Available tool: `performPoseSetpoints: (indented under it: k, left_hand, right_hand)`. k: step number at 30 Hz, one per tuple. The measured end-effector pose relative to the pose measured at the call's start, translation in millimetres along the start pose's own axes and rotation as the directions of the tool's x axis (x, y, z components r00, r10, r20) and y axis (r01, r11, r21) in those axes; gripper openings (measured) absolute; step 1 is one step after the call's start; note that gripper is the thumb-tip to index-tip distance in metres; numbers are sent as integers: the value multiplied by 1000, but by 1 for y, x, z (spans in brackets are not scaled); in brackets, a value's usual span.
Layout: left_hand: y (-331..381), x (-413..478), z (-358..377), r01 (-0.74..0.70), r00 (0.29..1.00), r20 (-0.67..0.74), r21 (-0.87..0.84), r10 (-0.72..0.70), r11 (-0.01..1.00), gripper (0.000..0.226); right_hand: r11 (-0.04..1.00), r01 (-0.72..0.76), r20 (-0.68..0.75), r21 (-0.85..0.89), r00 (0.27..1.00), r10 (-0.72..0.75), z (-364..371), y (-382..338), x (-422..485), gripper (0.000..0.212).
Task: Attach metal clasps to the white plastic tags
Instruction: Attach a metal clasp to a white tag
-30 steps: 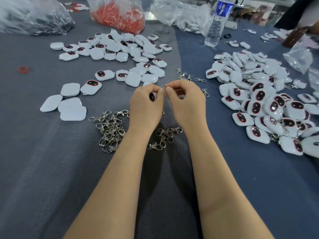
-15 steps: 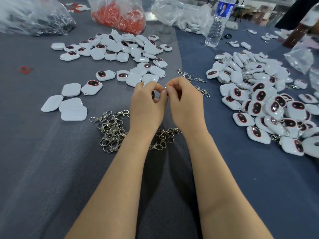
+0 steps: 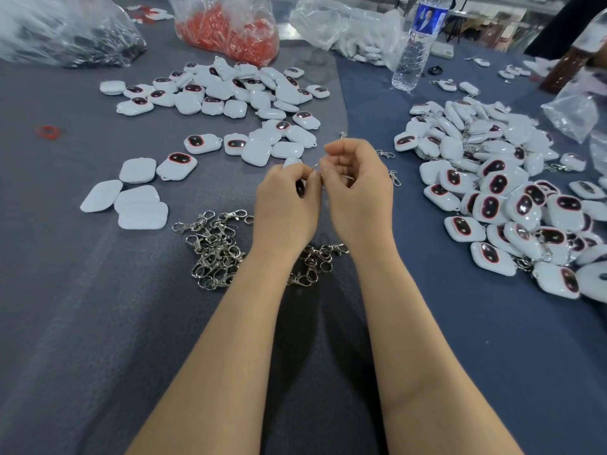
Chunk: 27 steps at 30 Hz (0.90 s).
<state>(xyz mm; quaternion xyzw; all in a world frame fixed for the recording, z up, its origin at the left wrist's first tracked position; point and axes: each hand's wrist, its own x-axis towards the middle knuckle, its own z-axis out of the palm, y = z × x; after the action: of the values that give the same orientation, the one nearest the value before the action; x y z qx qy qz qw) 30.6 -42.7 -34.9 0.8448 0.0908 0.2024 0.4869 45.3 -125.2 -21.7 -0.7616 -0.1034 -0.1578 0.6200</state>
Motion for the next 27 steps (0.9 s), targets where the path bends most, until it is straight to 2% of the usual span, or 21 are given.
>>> performPoseSetpoints:
  k: [9, 14, 23, 27]
  left_hand:
    - [-3, 0, -1, -17, 1000, -1, 52, 17, 998, 20]
    - [-3, 0, -1, -14, 1000, -12, 118, 16, 993, 20]
    - [-1, -1, -2, -29, 999, -27, 134, 33, 991, 22]
    - [2, -3, -3, -55, 998, -22, 168, 59, 984, 23]
  right_hand:
    - [968, 67, 52, -241, 997, -56, 0, 6, 0, 11]
    - [960, 95, 70, -262, 994, -80, -1, 7, 0, 11]
    - [967, 98, 56, -233, 995, -87, 0, 9, 0, 11]
    - [967, 82, 104, -241, 993, -58, -2, 13, 4, 18]
